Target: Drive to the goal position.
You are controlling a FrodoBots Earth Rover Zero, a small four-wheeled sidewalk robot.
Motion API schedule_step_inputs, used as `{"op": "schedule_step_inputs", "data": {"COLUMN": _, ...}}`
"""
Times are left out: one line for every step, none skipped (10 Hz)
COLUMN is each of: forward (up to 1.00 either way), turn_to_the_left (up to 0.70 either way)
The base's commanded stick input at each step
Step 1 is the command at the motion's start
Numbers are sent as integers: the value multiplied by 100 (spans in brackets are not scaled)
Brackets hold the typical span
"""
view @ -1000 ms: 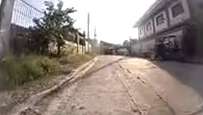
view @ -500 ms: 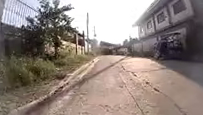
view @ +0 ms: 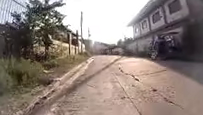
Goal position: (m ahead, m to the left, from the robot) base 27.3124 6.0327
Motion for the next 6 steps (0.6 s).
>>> {"op": "schedule_step_inputs", "data": {"forward": 100, "turn_to_the_left": 0}}
{"op": "schedule_step_inputs", "data": {"forward": 100, "turn_to_the_left": 0}}
{"op": "schedule_step_inputs", "data": {"forward": 100, "turn_to_the_left": 0}}
{"op": "schedule_step_inputs", "data": {"forward": 100, "turn_to_the_left": 0}}
{"op": "schedule_step_inputs", "data": {"forward": 100, "turn_to_the_left": 0}}
{"op": "schedule_step_inputs", "data": {"forward": 100, "turn_to_the_left": 0}}
